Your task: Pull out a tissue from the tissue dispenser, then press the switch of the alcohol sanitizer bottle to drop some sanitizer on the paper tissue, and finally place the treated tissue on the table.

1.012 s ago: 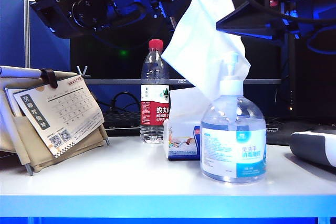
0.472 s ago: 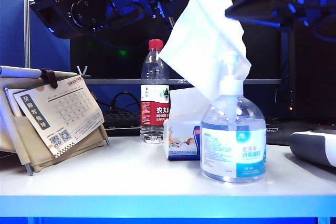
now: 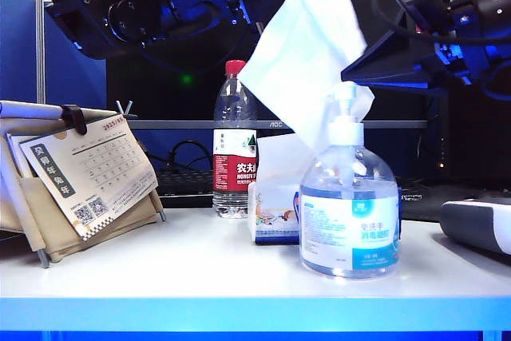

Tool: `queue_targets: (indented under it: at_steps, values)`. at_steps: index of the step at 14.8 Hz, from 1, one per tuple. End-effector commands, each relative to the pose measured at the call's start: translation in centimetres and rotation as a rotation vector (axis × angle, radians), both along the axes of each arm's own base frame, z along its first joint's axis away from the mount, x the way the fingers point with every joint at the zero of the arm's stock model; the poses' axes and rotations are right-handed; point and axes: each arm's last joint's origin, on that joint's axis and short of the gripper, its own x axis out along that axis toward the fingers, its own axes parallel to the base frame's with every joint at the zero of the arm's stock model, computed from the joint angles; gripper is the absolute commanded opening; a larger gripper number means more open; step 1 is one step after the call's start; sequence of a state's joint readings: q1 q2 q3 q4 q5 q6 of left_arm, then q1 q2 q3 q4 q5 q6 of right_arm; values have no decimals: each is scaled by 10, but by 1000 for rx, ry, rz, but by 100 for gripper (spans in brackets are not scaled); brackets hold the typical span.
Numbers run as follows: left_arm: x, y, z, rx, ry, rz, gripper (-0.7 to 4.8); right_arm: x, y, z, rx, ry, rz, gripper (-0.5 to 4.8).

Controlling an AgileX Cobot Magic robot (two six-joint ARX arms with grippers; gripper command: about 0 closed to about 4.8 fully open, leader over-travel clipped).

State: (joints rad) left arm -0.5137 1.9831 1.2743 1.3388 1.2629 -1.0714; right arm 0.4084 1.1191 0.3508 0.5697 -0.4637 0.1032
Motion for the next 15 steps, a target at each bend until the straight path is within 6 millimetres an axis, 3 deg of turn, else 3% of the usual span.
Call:
queue_targets:
  at_steps: [1, 4, 5, 8, 13, 15]
  values:
    - [-1, 1, 4, -10, -3, 2, -6, -5, -2, 1, 6, 2, 10, -6]
    - [-1, 1, 5, -9, 2, -2, -6, -24, -13, 48, 85, -265, -89, -6]
    - [-1, 1, 5, -13, 2, -3, -6, -25, -14, 53, 57, -258, -103, -6]
    - [-2, 2, 6, -19, -5, -6, -6, -22, -12, 44, -2, -185, -83, -6]
    - [-2, 2, 7, -22, -4, -6, -6, -3, 0, -9, -87, 123, 38, -6]
    - [-3, 2, 7, -22, -1, -6, -6, -2, 1, -4, -45, 90, 41, -6]
